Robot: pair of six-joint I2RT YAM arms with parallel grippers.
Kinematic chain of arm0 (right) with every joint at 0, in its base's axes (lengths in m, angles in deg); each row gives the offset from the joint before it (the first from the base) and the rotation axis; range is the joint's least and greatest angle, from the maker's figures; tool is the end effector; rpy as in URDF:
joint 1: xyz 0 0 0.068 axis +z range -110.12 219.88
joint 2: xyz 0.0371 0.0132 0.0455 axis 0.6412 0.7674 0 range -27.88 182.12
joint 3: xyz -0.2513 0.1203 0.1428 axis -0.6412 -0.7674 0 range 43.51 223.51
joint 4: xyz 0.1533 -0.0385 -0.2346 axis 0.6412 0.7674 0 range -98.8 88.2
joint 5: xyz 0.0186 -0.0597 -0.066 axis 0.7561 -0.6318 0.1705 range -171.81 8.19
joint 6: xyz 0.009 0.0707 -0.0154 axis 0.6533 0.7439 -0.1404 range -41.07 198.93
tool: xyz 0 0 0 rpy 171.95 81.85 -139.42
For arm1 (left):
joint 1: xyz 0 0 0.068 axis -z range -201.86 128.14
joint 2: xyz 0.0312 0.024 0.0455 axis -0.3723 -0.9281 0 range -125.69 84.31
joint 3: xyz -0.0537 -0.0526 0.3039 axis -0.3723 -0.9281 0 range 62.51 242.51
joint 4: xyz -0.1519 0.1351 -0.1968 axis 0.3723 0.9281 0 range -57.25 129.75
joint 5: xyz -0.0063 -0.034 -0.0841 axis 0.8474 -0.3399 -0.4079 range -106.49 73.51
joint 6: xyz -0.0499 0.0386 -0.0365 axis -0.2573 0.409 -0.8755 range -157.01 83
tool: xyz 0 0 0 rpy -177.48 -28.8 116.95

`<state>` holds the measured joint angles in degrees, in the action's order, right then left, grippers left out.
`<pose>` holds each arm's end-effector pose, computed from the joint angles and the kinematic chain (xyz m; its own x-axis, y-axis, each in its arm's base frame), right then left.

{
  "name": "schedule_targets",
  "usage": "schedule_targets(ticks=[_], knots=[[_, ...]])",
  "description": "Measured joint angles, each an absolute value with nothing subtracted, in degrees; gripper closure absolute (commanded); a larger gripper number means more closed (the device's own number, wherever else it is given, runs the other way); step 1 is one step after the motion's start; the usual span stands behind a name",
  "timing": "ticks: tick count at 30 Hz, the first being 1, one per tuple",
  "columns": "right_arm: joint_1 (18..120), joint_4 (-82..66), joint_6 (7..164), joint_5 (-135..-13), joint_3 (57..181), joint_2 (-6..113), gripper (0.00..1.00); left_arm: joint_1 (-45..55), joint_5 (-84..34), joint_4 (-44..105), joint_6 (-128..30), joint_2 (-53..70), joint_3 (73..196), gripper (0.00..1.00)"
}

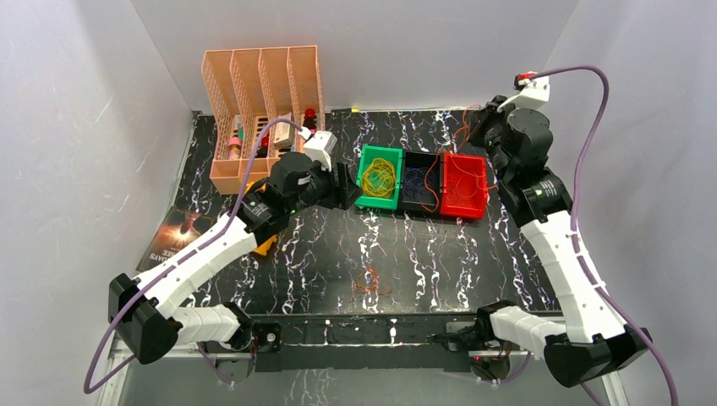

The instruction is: Untangle the cables

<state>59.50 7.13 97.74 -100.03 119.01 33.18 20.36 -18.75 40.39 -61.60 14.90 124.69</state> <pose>0.2400 0.0654 0.5023 -0.0309 0.3141 -0.9489 -0.0153 0.9491 0.3146 0.2324 -0.2140 0.3907 -0.4641 -0.1405 -0.8746 0.5571 0.7214 -0.4115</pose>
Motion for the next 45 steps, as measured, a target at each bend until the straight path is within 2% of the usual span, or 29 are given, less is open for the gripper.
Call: schedule_targets(ticks=[10,26,45], knots=[[51.04,3.87,96.34,-102.48,121.98,36.79,1.0,20.36,-17.07,42.31,-61.69,16.39,122.83,0.41],[35.3,1.62,101.39,-93.99,124.28,41.07,1.0,20.36,-16.92,43.08,-62.46,16.39,120.9,0.4],[33.99,-4.83,107.84,-81.93,115.41,48.02,1.0,20.36,-16.96,43.91,-62.74,16.13,120.71,0.39]])
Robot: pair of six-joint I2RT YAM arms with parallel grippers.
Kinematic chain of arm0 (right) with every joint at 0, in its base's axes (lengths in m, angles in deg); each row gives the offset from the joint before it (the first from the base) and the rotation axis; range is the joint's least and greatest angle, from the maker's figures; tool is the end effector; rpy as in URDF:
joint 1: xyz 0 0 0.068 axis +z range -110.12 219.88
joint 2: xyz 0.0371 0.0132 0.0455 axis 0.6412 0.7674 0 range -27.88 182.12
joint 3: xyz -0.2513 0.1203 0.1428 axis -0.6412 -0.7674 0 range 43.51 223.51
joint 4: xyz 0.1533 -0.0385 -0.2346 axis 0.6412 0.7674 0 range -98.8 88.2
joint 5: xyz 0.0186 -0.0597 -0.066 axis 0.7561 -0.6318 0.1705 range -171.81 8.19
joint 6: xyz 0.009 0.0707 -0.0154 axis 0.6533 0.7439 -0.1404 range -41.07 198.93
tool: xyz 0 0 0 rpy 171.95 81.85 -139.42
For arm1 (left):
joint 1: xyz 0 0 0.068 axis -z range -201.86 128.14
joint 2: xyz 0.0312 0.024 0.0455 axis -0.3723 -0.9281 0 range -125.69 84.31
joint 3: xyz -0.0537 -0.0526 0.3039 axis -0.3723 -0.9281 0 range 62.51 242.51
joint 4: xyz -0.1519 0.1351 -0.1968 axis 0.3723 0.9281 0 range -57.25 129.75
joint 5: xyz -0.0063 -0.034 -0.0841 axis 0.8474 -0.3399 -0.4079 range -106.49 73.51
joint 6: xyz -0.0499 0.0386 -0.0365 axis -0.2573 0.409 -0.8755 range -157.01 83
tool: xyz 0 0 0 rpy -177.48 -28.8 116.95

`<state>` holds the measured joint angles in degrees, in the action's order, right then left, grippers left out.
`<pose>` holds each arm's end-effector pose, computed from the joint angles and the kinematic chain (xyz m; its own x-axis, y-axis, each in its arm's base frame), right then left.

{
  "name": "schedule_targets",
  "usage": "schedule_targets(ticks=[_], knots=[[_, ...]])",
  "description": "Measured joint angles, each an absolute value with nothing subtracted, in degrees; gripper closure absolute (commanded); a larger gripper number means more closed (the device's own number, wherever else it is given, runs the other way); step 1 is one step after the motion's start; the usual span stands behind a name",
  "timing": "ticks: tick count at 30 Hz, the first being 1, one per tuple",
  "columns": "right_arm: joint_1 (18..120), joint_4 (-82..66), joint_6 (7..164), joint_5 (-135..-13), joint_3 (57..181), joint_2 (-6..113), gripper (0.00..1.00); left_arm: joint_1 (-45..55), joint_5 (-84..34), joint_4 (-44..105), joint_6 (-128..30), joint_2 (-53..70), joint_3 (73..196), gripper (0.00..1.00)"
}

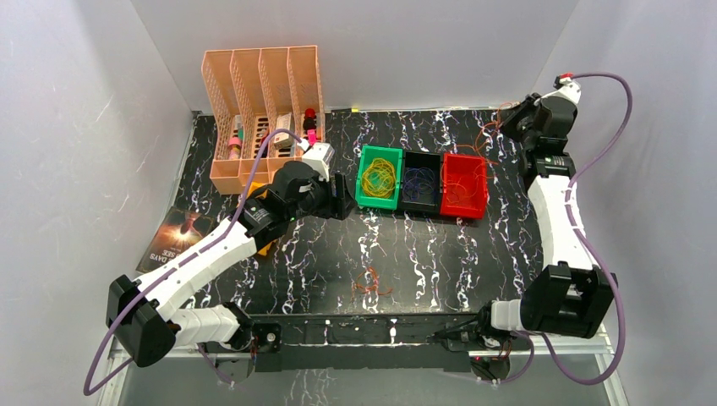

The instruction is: Untangle the cables

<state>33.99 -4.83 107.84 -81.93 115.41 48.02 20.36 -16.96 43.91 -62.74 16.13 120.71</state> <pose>0.3483 -0.0361 0.4323 -0.0699 0.4932 -0.8671 0.1583 0.8637 0.4785 0.2265 -0.2061 0.3612 -0.5349 -0.1010 -0.8389 0.4944 0.7677 -0.4077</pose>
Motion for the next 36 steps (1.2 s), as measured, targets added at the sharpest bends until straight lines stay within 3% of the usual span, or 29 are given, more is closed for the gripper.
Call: schedule_targets(ticks=[24,36], knots=[[33.99,-13.55,119.75,-63.02,110.01,52.94,1.0,20.36,-16.94,44.41,-63.05,16.08,120.71,0.38],[31.41,-11.39,115.88,-79.39,103.89,50.05,1.0,20.36,-16.94,44.43,-63.2,15.73,120.69,0.38]])
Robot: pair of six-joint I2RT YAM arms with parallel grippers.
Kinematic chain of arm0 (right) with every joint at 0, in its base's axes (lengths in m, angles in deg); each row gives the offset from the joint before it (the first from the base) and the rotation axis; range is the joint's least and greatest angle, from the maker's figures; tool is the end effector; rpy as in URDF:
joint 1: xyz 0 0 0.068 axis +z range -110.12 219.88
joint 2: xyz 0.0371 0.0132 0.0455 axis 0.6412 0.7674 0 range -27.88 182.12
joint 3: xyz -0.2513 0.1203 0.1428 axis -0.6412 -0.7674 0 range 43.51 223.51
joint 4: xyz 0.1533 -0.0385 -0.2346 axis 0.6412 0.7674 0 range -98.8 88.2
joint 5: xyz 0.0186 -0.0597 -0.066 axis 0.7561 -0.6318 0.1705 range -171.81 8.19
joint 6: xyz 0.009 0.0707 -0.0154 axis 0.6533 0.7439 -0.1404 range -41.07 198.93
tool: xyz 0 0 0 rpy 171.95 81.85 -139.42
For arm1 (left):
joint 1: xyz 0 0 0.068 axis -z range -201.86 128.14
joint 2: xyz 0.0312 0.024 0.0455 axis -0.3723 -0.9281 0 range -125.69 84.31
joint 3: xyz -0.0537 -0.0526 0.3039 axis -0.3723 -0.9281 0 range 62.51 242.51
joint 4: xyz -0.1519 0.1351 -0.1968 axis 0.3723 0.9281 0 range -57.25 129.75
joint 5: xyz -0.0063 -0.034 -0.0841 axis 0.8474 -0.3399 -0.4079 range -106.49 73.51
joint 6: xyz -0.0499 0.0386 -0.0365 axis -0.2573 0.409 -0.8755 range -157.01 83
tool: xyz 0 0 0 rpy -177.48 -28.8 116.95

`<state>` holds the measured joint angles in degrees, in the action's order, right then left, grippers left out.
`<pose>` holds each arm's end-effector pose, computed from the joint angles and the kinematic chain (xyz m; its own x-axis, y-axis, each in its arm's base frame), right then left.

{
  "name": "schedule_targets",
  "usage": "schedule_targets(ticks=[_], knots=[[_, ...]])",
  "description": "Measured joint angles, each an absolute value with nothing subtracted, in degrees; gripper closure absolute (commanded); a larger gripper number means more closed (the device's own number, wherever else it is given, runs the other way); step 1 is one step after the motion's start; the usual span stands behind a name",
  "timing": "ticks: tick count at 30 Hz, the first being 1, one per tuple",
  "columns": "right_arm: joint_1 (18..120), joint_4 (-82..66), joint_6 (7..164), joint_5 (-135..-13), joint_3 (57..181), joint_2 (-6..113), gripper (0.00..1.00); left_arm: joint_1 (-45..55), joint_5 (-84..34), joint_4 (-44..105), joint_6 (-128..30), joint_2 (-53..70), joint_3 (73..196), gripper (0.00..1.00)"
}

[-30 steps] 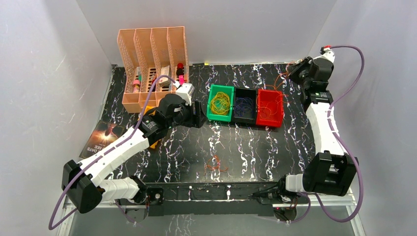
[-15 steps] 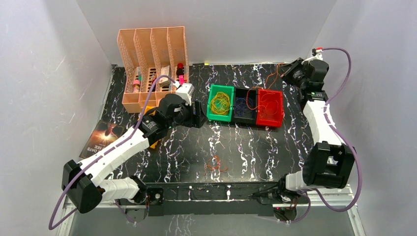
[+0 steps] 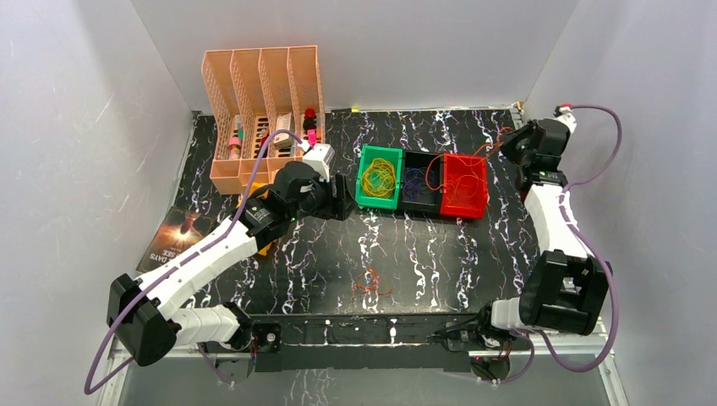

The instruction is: Untangle the cables

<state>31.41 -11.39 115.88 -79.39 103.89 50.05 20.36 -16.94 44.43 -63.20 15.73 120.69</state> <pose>0.3560 -0.0504 0.3540 -0.1397 0.6280 -0.7656 0.2388 0.7717 0.5894 0.2274 -0.2069 0.3579 -0.5489 -0.0980 -0.8301 0.4849 0.7716 -0.4117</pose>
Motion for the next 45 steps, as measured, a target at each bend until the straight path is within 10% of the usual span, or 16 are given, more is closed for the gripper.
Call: schedule_targets(ticks=[16,45], knots=[[21.77,-10.23,116.49,-91.04,101.72,47.1,1.0,20.36,-17.33,44.59,-63.9,15.3,120.25,0.37],[28.18,-12.24,113.26,-69.69,99.6,51.69,1.0,20.36,-17.33,44.76,-64.29,14.86,119.66,0.37]])
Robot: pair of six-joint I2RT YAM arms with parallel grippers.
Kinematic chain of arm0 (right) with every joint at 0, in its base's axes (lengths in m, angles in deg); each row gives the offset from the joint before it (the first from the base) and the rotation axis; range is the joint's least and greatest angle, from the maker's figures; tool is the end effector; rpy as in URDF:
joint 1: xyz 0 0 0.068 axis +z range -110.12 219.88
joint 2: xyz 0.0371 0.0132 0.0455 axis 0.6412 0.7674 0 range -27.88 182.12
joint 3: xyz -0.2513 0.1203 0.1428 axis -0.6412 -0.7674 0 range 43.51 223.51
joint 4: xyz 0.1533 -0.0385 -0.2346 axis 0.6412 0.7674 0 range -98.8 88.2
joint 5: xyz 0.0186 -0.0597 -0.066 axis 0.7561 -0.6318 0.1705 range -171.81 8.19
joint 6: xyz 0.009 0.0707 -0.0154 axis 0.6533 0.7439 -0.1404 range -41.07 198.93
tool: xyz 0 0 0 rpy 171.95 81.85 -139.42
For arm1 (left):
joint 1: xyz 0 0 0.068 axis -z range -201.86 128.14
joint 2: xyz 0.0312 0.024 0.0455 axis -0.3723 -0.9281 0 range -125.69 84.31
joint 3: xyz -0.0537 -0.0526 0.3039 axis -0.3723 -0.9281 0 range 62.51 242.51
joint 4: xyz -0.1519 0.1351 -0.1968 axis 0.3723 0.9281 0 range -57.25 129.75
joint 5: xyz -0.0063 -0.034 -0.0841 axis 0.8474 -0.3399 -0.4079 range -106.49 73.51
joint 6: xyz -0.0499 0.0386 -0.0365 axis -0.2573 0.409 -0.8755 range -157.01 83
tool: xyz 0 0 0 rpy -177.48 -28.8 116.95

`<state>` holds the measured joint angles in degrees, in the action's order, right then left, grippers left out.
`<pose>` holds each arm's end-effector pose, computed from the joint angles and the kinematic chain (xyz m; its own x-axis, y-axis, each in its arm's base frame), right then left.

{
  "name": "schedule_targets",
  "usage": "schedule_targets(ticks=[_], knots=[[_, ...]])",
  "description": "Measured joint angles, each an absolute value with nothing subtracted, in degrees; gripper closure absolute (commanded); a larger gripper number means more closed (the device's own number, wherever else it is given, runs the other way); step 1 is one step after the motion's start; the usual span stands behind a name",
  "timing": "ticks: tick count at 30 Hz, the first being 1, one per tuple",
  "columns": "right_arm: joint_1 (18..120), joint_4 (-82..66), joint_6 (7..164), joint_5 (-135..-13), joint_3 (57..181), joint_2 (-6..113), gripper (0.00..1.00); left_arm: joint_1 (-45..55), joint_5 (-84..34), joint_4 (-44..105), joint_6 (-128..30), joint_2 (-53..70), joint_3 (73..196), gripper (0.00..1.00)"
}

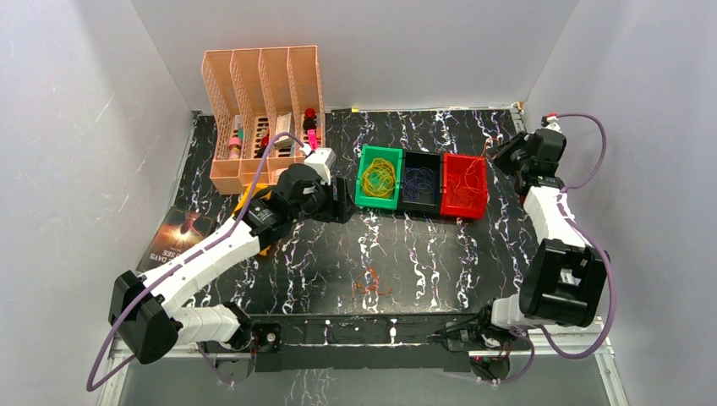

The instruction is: Untangle the cables

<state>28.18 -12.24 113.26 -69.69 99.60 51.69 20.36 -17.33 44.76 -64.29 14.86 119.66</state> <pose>0.3545 -0.0604 0.3166 -0.2740 0.6198 -0.7353 0.1934 0.7845 0.5892 0.2290 -0.2089 0.3457 -0.5836 -0.0894 -0.8071 0.4662 0.7769 -0.4231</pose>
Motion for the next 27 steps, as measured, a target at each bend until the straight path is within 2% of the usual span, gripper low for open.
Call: schedule_targets(ticks=[14,27], knots=[[33.03,-12.33,111.16,-70.08,99.78,59.5,1.0,20.36,-17.27,44.81,-64.95,14.84,118.35,0.37],[37.84,-10.08,105.63,-81.84,102.68,65.9,1.0,20.36,-16.92,44.78,-65.17,14.84,118.15,0.37]])
